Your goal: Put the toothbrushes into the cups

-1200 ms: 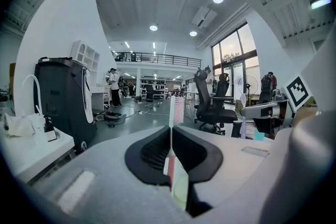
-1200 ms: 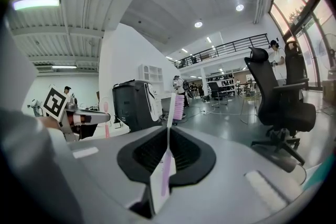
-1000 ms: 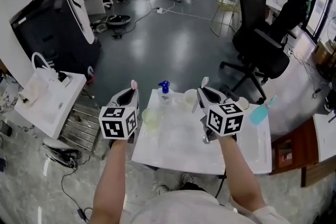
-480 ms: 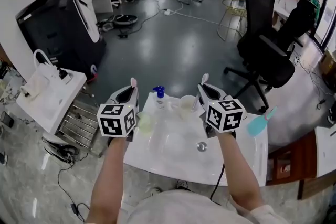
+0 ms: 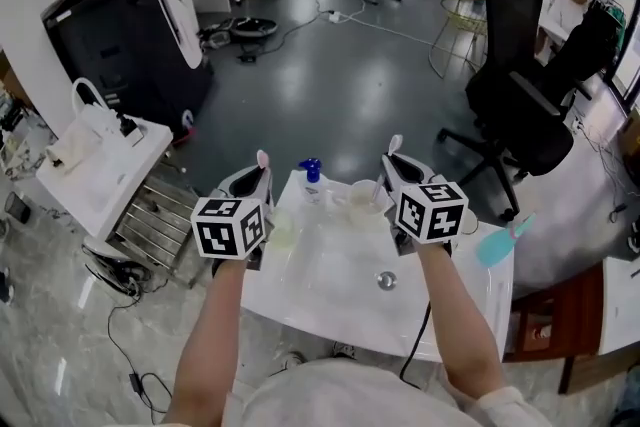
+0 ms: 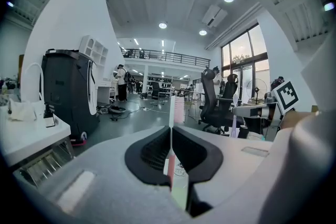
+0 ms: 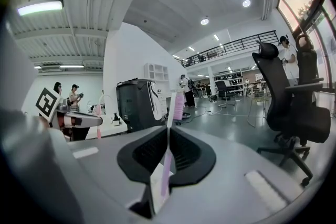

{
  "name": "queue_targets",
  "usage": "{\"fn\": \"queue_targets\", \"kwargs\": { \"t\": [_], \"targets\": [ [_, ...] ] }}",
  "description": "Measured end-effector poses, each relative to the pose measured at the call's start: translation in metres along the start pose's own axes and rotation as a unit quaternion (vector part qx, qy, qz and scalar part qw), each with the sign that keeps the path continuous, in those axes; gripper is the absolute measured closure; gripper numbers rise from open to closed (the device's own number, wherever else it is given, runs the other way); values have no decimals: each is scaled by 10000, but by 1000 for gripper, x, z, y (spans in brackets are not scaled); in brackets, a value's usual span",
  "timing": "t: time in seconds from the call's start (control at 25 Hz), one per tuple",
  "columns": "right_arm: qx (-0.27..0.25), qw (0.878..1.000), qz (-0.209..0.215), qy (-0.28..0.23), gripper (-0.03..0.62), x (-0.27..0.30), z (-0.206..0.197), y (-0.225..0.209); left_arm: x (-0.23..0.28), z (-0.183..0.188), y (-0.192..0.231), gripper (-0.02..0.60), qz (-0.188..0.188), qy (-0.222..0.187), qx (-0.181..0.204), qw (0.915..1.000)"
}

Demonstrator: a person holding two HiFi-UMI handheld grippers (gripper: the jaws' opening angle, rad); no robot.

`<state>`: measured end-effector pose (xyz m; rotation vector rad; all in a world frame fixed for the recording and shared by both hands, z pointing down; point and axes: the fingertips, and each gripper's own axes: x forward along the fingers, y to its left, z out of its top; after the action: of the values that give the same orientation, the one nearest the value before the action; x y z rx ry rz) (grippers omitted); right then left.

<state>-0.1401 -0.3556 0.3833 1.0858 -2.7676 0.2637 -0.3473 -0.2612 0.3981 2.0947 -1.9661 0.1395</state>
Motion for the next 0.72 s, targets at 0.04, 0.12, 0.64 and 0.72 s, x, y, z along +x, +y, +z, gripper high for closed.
{"fn": "queue_targets", "kwargs": {
  "t": [0.04, 0.12, 0.64, 0.72],
  "targets": [
    [-23, 10000, 24, 23, 577, 3, -2, 1, 0, -2, 0, 566, 0, 8, -31, 10000],
    [-58, 9999, 73, 60, 577, 8, -5, 2, 1, -6, 1, 566, -3, 18, -74, 10000],
    [-99, 9988, 46, 479, 577, 41, -41, -2, 6, -37, 7, 566, -55, 145, -277, 9995],
    [-93, 9986, 19, 525, 577, 44, -45, -3, 8, -42, 6, 566, -72, 171, -282, 9994]
  ]
}}
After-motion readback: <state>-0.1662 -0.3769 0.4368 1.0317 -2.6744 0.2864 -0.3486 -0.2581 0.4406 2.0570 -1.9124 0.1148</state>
